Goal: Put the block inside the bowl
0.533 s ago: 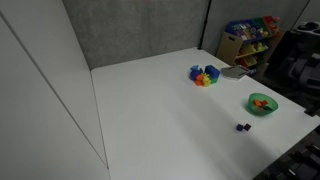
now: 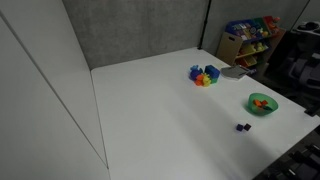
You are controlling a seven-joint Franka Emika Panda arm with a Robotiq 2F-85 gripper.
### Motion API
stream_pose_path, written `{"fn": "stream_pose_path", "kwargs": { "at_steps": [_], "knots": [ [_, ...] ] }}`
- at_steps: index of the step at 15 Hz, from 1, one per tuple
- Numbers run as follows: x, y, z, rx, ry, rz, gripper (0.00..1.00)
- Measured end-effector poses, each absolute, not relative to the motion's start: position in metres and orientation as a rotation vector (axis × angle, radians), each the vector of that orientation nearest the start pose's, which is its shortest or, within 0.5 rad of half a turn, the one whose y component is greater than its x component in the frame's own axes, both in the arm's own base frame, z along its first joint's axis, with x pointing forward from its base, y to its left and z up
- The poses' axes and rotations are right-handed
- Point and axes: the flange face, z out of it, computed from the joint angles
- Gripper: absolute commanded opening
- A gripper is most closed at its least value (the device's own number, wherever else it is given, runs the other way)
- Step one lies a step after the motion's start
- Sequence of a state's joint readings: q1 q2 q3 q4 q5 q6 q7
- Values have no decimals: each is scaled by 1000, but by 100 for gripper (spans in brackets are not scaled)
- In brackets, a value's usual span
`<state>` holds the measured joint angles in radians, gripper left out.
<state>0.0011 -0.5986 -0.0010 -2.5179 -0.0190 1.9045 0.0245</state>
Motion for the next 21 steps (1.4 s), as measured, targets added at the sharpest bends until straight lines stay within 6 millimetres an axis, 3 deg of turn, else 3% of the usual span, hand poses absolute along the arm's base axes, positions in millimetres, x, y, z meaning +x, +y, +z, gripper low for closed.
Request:
{"fn": "stream_pose_path", "kwargs": {
  "at_steps": [6,10,13,17,21],
  "knots": [
    [369,-2,475,-3159,29,19,100],
    [383,-4,450,-3156,36,6,100],
    [394,-8,421,-3157,46,9,100],
    [409,-15,365,-3170,49,57,100],
    [421,-21,306,-3205,-89,104,100]
  ]
}}
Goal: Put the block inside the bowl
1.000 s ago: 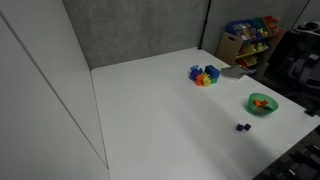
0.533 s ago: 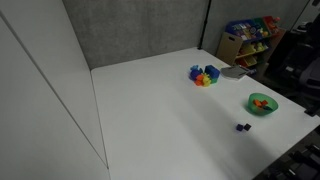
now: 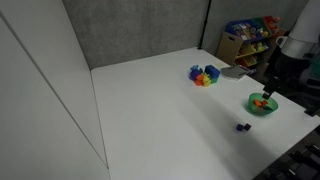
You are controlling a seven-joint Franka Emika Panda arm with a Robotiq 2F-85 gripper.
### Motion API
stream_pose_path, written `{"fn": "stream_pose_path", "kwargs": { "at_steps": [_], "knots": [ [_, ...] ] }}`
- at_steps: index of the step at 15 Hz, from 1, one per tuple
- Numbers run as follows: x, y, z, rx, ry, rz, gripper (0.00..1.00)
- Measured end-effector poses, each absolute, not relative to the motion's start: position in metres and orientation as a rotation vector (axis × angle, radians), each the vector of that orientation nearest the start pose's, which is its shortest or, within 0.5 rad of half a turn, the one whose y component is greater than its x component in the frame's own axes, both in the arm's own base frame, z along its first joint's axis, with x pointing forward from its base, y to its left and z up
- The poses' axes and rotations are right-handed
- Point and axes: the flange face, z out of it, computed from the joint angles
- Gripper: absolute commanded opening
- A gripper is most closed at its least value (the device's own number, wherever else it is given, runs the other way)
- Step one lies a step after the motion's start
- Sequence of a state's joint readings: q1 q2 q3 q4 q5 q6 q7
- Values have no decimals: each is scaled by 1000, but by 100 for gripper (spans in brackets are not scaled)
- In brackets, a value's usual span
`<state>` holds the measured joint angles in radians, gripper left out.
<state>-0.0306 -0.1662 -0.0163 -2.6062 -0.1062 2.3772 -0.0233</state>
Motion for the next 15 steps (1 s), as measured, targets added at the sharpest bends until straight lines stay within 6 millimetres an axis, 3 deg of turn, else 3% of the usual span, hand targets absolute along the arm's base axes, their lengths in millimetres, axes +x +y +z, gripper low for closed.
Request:
{"fn": "stream_pose_path", "kwargs": {
  "at_steps": [7,15],
  "knots": [
    [434,-22,209,-3192,-416,49,100],
    [434,-25,114,-3157,-469,-2,100]
  ]
}}
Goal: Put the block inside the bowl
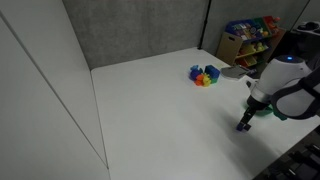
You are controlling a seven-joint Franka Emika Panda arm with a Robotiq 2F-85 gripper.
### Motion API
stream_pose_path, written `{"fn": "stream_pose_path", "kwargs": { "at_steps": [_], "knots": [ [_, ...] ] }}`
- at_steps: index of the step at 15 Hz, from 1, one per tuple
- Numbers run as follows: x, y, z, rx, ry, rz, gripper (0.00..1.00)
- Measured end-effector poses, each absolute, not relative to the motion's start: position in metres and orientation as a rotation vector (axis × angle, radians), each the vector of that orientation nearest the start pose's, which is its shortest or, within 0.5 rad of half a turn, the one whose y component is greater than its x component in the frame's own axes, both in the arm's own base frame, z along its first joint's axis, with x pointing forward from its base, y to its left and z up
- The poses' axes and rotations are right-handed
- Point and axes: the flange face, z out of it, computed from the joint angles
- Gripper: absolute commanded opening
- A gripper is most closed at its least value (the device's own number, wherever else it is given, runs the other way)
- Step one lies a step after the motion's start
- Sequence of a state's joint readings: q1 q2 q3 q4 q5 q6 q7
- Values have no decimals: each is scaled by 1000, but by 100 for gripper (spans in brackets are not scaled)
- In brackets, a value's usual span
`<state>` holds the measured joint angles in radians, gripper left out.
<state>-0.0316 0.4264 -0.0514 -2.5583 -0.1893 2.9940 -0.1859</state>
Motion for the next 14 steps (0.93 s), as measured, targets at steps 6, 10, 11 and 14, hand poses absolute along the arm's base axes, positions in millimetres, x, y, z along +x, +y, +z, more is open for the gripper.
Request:
{"fn": "stream_pose_path", "kwargs": {
  "at_steps": [6,10,11,14],
  "knots": [
    [440,-29,66,-3153,-487,24,100],
    [441,-29,44,-3151,-504,43,100],
    [441,-29,40,-3150,-507,50,75],
    [441,-30,30,-3148,-514,69,56]
  ]
}}
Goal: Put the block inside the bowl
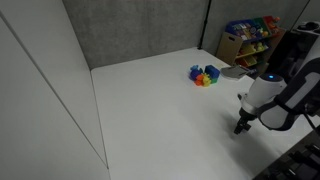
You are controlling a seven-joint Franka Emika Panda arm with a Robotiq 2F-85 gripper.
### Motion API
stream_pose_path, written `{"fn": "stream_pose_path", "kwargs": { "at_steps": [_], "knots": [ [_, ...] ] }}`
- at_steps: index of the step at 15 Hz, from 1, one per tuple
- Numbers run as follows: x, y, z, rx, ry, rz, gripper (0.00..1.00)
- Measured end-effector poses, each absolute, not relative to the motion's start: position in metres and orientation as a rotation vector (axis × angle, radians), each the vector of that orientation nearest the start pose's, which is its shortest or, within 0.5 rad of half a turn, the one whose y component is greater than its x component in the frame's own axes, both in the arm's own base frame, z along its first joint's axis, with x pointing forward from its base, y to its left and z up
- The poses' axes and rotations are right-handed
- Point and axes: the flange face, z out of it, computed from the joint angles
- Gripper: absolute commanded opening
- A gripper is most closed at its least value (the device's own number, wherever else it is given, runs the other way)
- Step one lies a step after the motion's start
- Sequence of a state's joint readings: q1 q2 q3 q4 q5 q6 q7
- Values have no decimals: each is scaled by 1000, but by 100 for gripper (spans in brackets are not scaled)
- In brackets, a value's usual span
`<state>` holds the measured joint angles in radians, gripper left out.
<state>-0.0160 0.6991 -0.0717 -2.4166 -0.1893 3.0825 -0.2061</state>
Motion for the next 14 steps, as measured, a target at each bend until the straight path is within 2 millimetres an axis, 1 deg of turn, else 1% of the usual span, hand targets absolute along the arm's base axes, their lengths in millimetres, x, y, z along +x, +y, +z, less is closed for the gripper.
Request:
{"fn": "stream_pose_path", "kwargs": {
  "at_steps": [3,6,7,8,10,12,14],
  "knots": [
    [441,-32,25,-3149,-513,79,34],
    [443,-33,27,-3151,-513,71,10],
    [444,-33,29,-3152,-513,65,8],
    [446,-33,32,-3154,-511,56,11],
    [451,-36,43,-3160,-502,21,11],
    [459,-42,63,-3173,-483,-31,11],
    [464,-53,86,-3193,-449,-80,11]
  ]
}}
